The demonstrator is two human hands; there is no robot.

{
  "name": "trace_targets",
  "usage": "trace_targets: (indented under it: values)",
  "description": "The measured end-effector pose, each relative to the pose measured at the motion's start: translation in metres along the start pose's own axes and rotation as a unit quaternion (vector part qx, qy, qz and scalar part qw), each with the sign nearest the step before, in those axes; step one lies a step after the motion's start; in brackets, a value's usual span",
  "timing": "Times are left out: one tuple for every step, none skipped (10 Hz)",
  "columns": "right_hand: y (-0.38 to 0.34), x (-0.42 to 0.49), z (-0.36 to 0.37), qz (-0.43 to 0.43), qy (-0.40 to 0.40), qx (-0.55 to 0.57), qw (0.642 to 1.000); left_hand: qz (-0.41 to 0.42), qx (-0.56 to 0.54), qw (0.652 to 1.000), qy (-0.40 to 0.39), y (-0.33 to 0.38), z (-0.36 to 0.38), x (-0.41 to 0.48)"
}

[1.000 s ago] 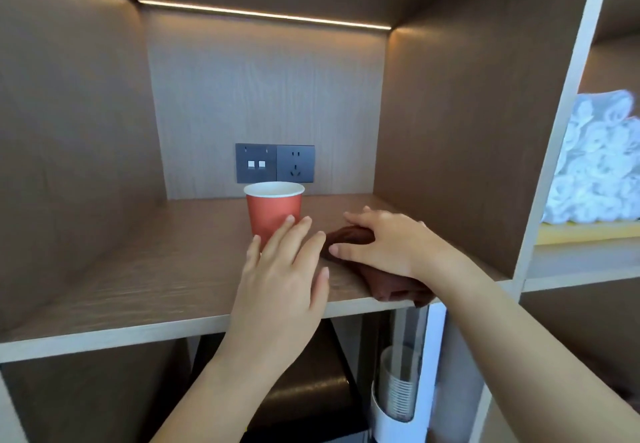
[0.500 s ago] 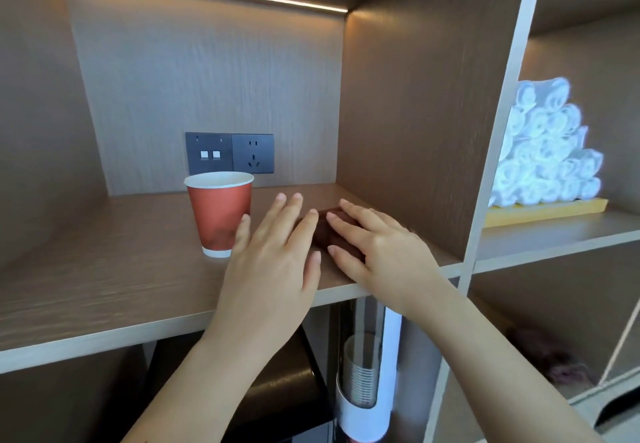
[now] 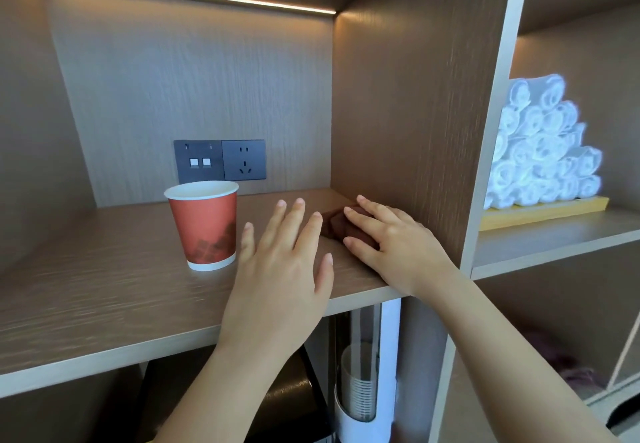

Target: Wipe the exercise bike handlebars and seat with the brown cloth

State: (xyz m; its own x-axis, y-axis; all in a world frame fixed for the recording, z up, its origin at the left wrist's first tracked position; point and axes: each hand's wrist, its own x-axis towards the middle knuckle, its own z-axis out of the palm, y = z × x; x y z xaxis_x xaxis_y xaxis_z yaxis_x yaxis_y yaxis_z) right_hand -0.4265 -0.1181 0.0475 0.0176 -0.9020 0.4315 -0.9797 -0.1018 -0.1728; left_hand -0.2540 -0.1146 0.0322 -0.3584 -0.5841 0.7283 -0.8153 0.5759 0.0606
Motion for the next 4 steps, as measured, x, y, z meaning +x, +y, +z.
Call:
trace_targets:
  values:
    - [-0.006,-0.005,-0.001,0.007,0.032,-0.003,0.999,-0.017,0.021,0.999,0.023,0.004,-0.004,-0.002]
    - [-0.021,-0.012,-0.004,-0.012,0.095,-0.012,0.995,-0.035,0.018,0.997,0.063,0.008,-0.009,-0.004]
    - [-0.045,-0.018,-0.009,-0.041,0.156,0.010,0.987,-0.043,0.017,0.995,0.088,0.006,-0.023,-0.011]
    - [-0.064,-0.024,-0.011,-0.058,0.183,0.013,0.981,-0.058,0.028,0.992,0.110,-0.002,-0.036,-0.023]
